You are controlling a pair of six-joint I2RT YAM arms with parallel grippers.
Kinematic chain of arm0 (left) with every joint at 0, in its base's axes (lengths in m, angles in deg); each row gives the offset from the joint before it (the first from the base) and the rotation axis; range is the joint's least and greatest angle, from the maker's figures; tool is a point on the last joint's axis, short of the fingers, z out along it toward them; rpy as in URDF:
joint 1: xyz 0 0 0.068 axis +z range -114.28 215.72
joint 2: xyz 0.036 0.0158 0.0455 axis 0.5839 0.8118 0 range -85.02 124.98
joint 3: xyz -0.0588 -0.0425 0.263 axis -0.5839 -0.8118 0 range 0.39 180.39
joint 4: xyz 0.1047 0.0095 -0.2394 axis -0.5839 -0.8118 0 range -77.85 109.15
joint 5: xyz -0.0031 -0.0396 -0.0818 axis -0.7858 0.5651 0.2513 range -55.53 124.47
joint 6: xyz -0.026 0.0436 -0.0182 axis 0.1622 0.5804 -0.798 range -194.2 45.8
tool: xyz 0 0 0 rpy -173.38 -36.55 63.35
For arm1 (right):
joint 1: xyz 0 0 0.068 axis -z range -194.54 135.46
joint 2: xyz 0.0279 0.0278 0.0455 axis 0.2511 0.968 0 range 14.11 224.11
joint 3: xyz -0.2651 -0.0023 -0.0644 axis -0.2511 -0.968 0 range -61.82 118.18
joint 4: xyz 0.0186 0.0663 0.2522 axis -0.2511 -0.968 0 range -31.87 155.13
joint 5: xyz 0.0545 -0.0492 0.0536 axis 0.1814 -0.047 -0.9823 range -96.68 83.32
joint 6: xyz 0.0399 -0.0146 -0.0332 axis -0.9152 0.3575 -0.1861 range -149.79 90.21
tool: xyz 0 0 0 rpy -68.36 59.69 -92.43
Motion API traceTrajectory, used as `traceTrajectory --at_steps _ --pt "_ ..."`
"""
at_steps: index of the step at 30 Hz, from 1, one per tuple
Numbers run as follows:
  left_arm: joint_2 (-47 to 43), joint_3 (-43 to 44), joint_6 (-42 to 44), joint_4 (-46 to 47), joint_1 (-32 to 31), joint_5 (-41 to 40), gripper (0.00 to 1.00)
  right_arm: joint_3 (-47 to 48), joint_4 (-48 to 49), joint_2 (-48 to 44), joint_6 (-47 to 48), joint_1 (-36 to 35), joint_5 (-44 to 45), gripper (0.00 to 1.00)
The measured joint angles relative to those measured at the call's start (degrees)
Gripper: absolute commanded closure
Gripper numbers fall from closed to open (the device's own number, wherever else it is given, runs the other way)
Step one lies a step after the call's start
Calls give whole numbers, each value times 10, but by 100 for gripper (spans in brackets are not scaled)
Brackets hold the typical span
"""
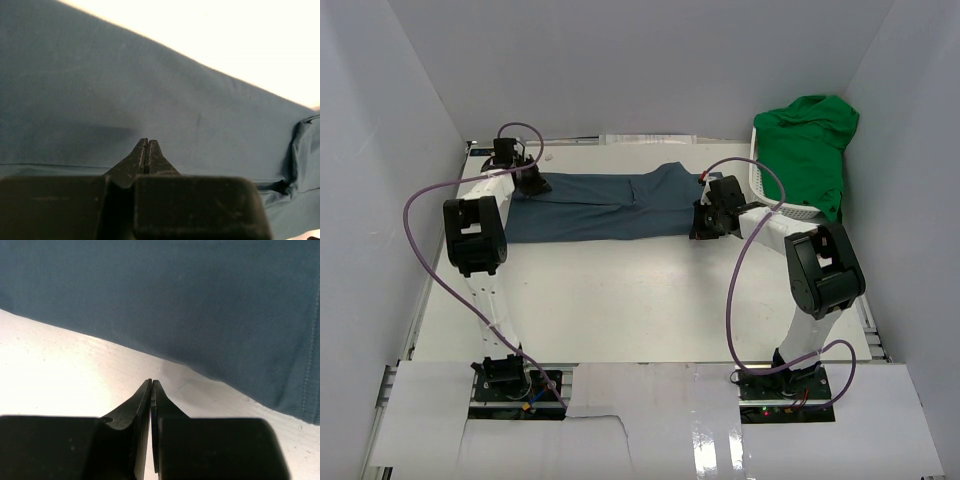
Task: Fold and stack the t-shirts
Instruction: Fold the other side of the tshirt into a rectangle, then rotate the tshirt 90 degrees
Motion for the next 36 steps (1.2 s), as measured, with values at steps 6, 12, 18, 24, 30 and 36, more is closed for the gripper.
traceTrajectory --at_steps 6,12,18,24,30,36 --pt "7 46 0 -2 0 -2 100 0 -11 -18 -4 0 -5 92" --pt "10 69 -5 1 1 -10 100 27 -21 -24 -2 0 8 92" --pt "10 65 -7 1 3 -17 100 62 -15 0 0 0 20 92" --pt "19 64 -7 6 6 -18 100 61 -10 55 -2 0 27 92" --pt "29 42 -7 13 7 -18 100 57 -1 70 -4 0 29 92" --pt "38 23 -8 21 7 -17 100 57 5 72 -5 0 31 92"
